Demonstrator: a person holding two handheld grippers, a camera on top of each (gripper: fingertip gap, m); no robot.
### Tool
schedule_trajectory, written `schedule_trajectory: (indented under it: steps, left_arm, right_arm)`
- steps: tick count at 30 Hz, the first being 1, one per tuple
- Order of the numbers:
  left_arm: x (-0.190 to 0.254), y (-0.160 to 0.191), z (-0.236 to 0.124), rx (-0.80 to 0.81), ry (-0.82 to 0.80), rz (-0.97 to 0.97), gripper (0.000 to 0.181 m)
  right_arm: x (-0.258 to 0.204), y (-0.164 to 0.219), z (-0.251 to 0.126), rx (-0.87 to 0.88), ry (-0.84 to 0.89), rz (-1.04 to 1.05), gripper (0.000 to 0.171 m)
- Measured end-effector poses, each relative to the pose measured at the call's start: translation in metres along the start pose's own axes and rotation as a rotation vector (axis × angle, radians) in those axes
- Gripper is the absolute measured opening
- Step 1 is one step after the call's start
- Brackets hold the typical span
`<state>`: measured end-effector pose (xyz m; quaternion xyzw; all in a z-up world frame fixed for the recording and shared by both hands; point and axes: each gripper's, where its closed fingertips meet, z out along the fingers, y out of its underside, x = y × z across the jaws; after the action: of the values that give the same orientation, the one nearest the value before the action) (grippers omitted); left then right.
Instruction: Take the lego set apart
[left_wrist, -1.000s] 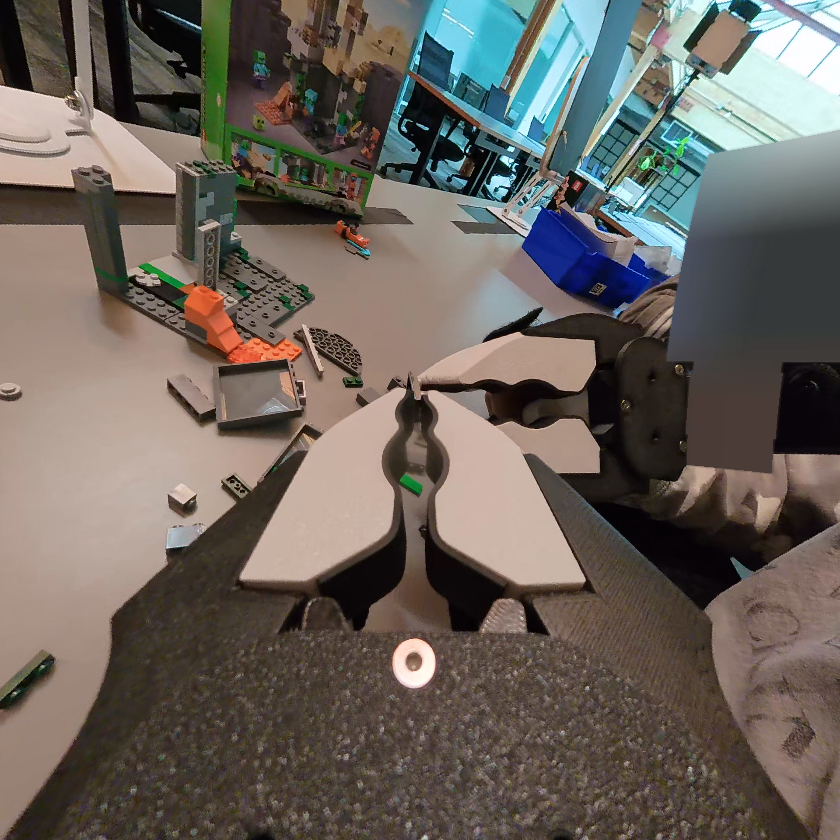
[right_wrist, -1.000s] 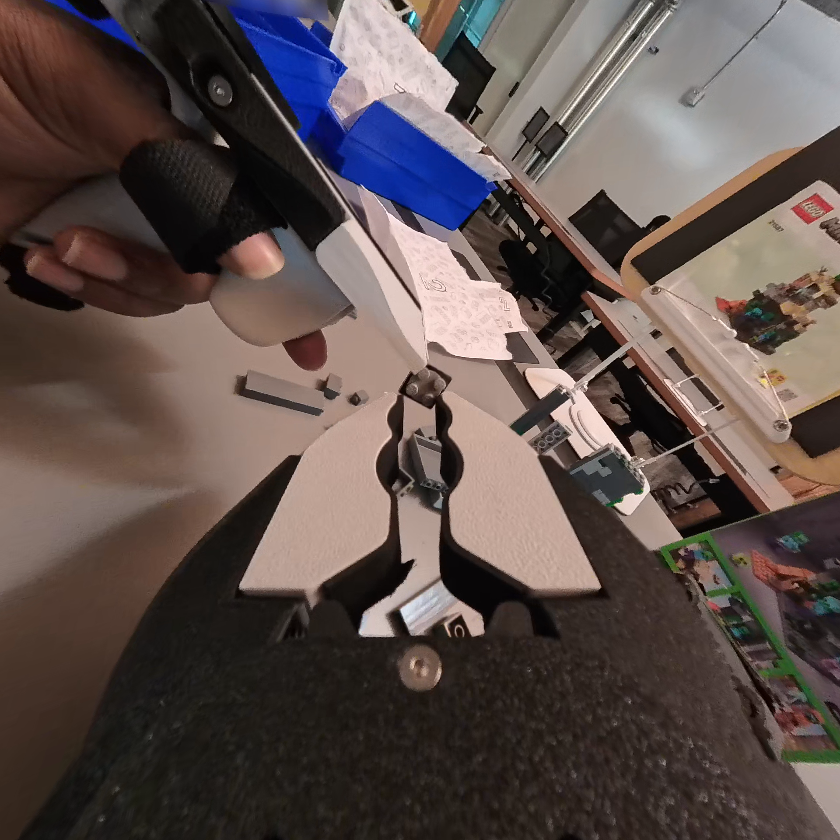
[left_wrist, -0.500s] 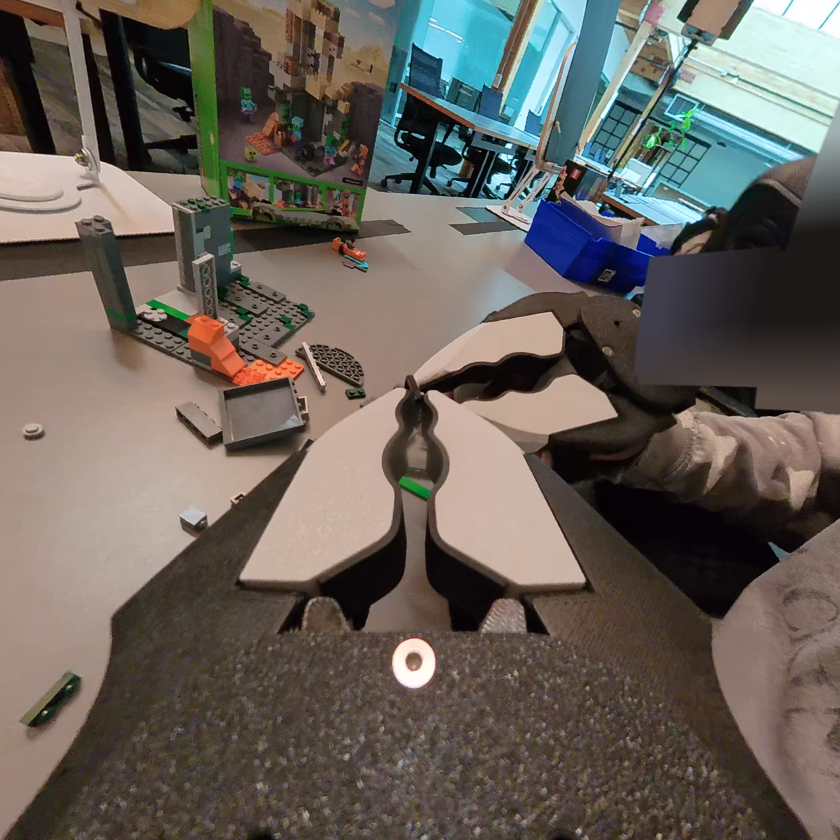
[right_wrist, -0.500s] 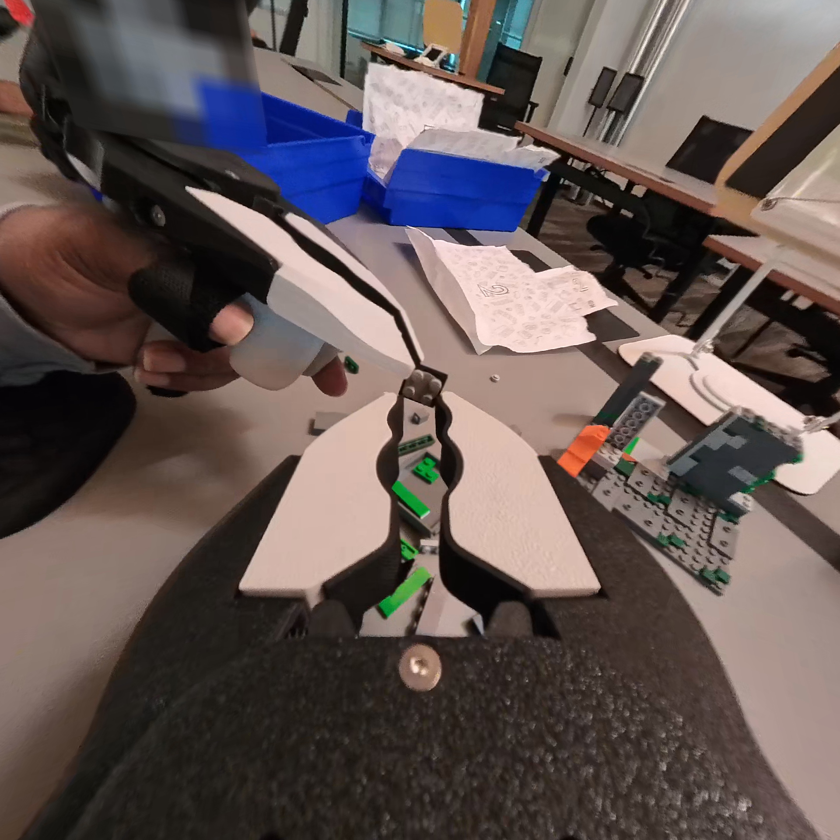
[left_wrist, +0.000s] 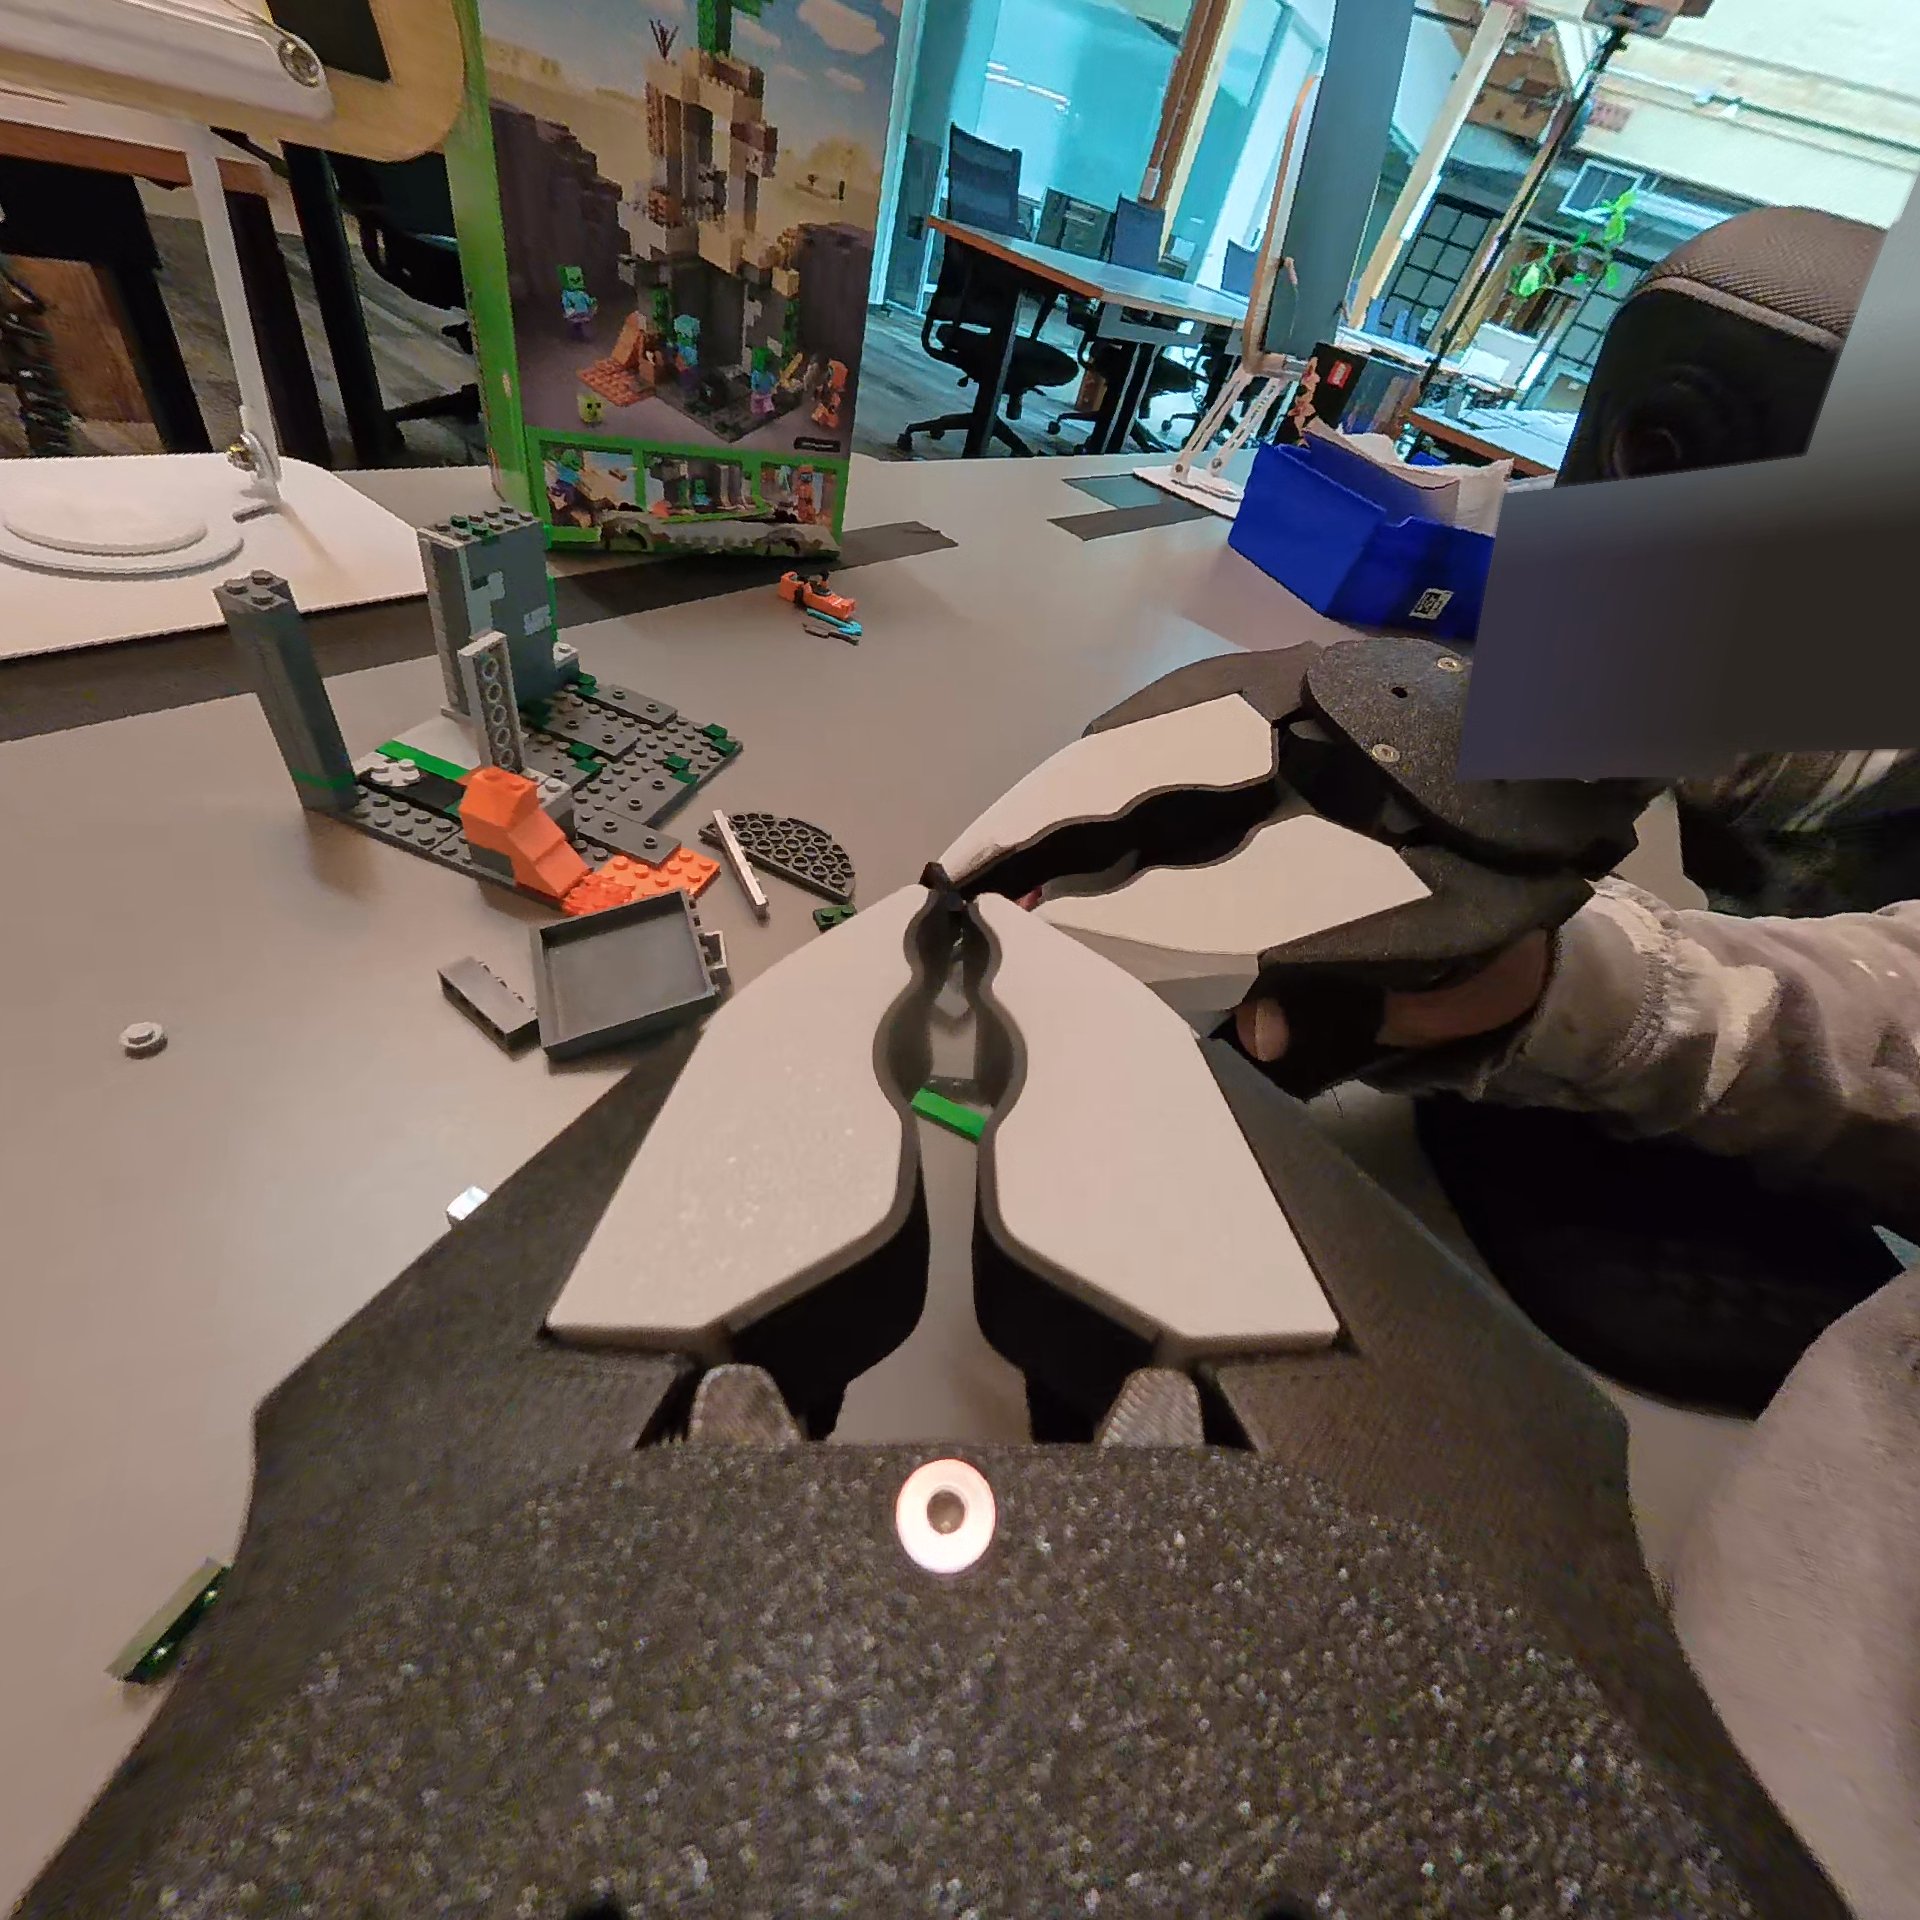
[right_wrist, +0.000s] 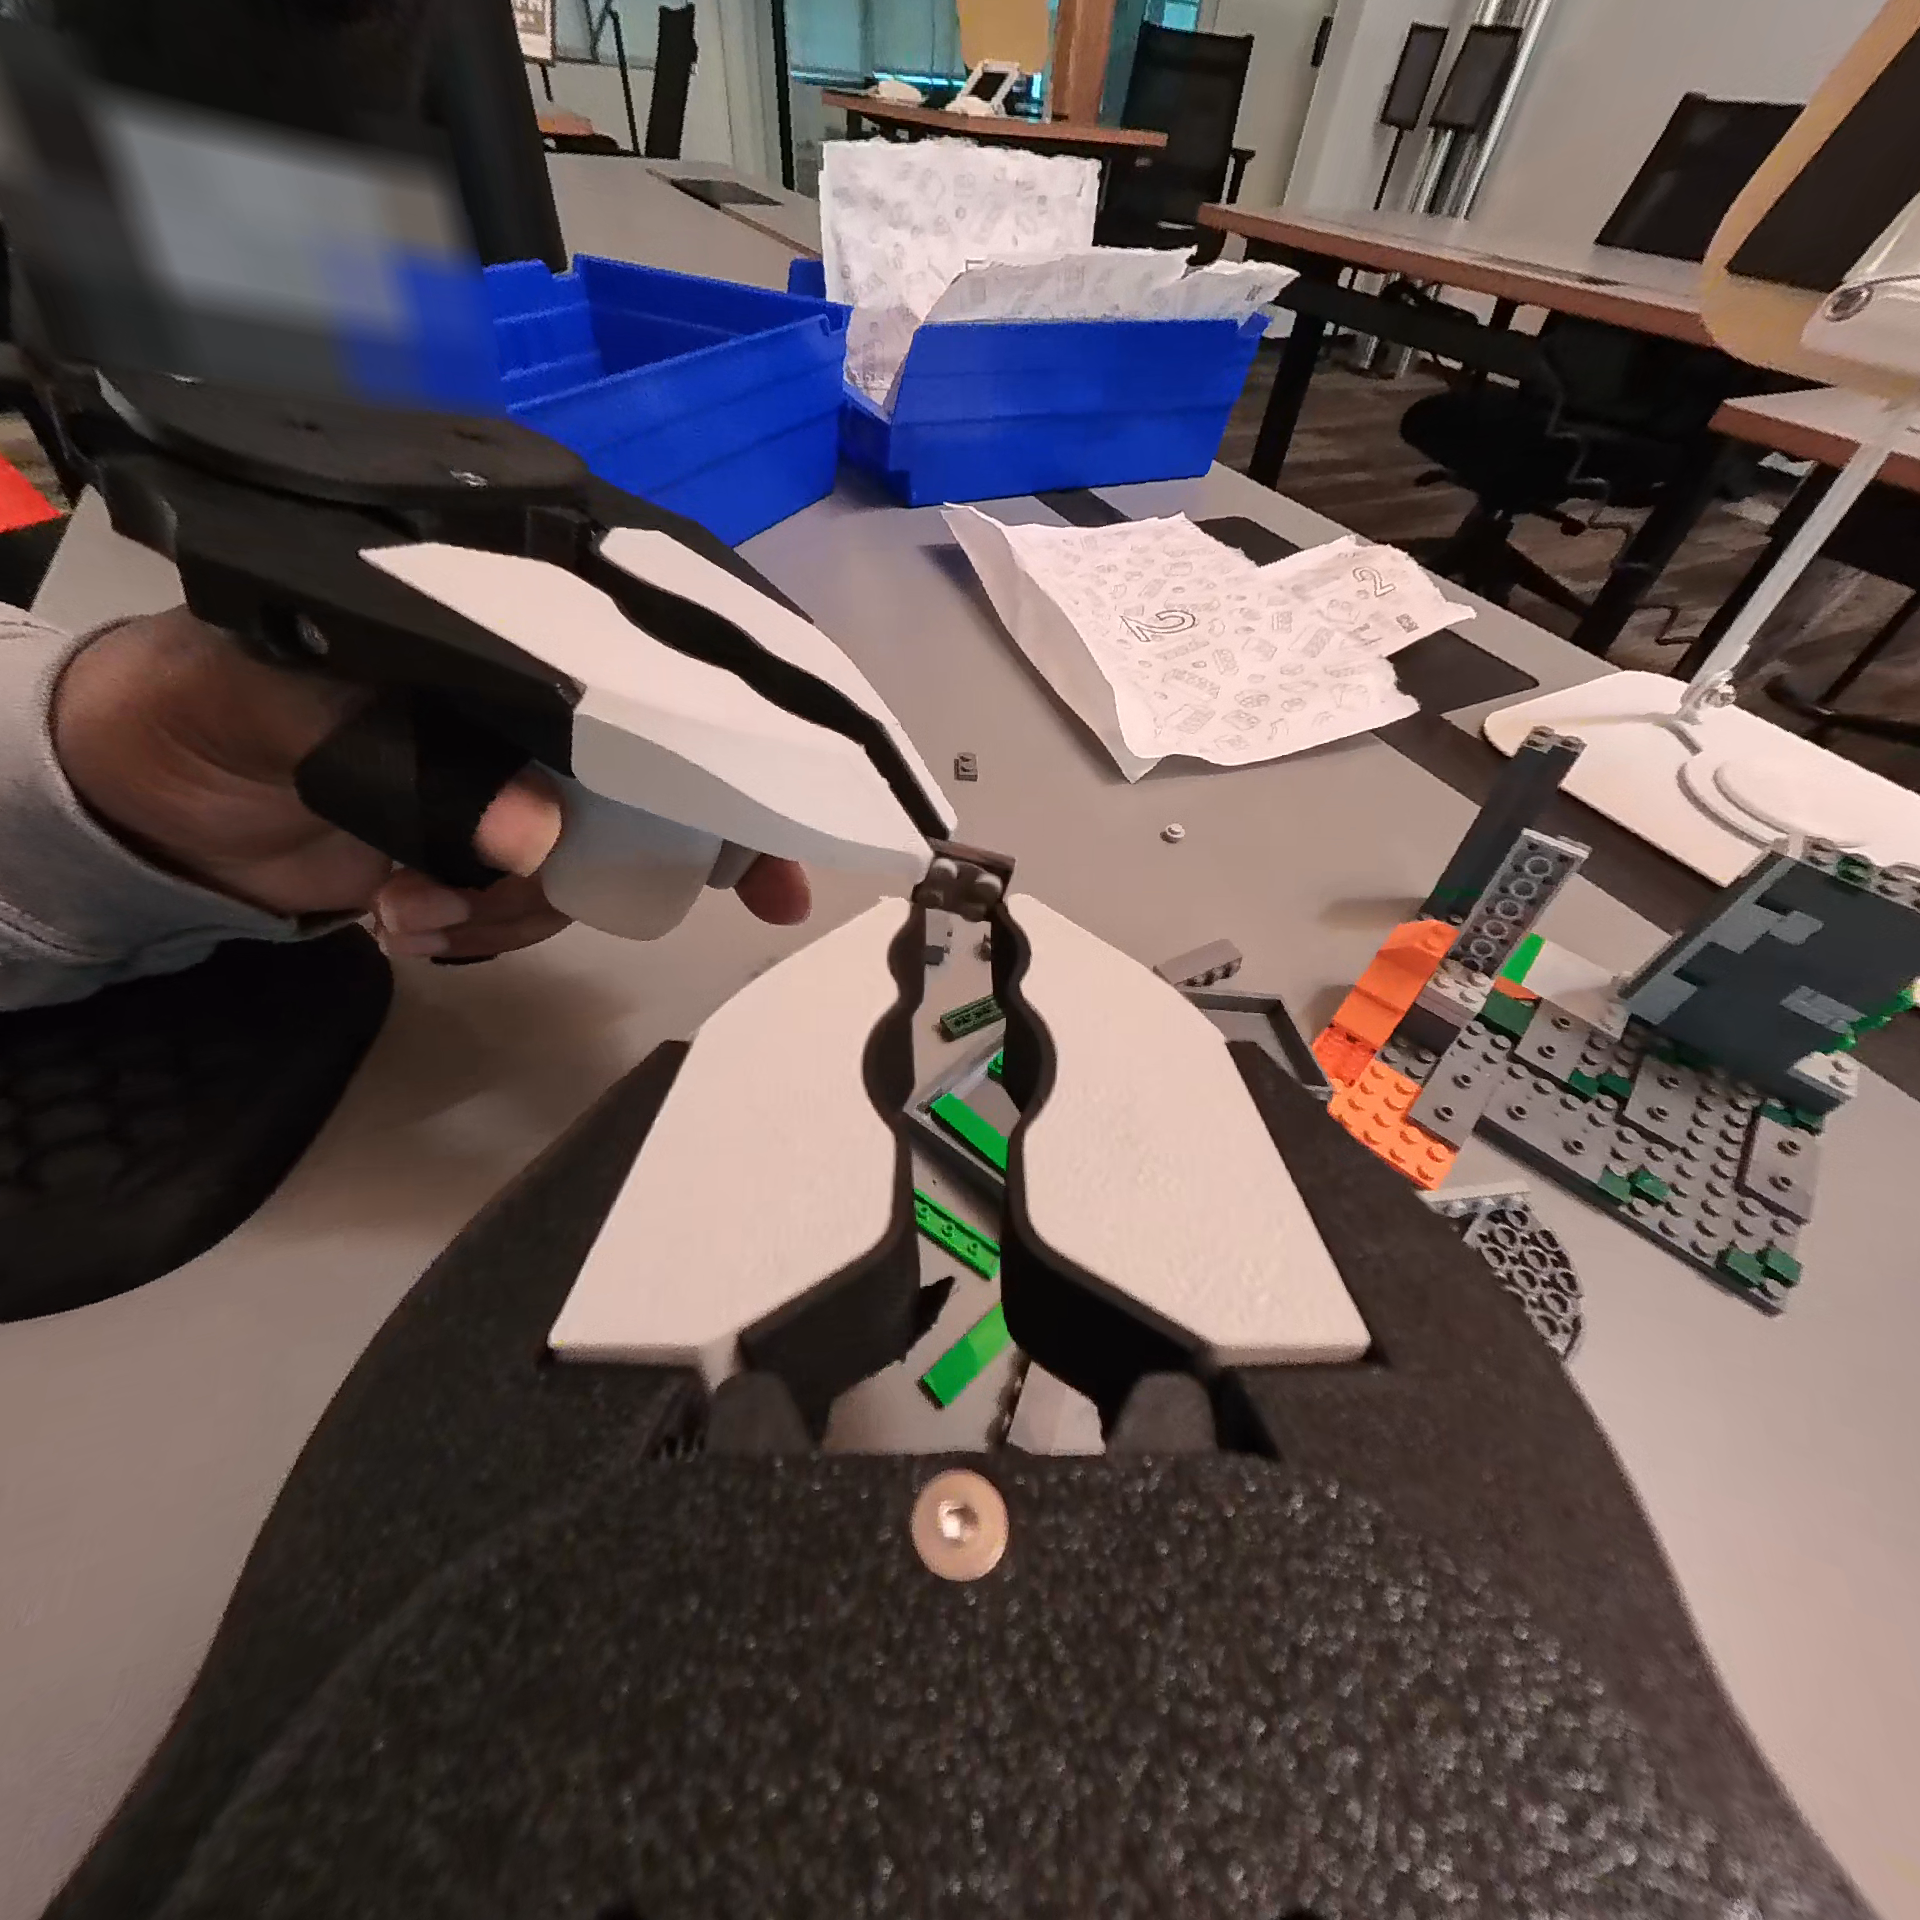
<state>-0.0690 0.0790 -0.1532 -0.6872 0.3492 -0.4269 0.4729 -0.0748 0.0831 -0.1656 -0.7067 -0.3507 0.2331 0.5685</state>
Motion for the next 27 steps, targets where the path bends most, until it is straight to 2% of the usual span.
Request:
schedule_trajectory:
  steps: [4,6,13,15,17,27]
  left_arm:
    - [0.0001,-0.0014,-0.0001,0.009,-0.006,0.009,0.003]
    - [-0.0007,-0.0003,0.0003,0.004,-0.009,0.009,0.003]
    - [-0.0022,-0.0029,-0.0007,0.024,-0.012,-0.005,0.003]
    - [-0.0032,-0.0044,-0.0014,0.034,-0.015,-0.011,0.003]
    - [-0.0039,-0.0045,-0.0015,0.036,-0.017,-0.014,0.003]
    - [-0.0024,-0.0007,-0.0002,0.017,-0.009,-0.011,0.003]
  right_arm:
    - [0.0005,-0.0008,0.0003,0.005,0.0,0.031,0.011]
    - [0.0027,-0.0038,-0.0015,0.024,0.018,0.023,0.0]
    - [0.0013,-0.0059,-0.0021,0.023,0.033,-0.027,0.0]
    - [0.0013,-0.0041,-0.0012,0.012,0.039,-0.047,0.011]
    - [0.0001,-0.0043,-0.0005,0.012,0.041,-0.056,0.014]
    - [0.0035,-0.004,0.0006,0.005,0.067,-0.069,0.012]
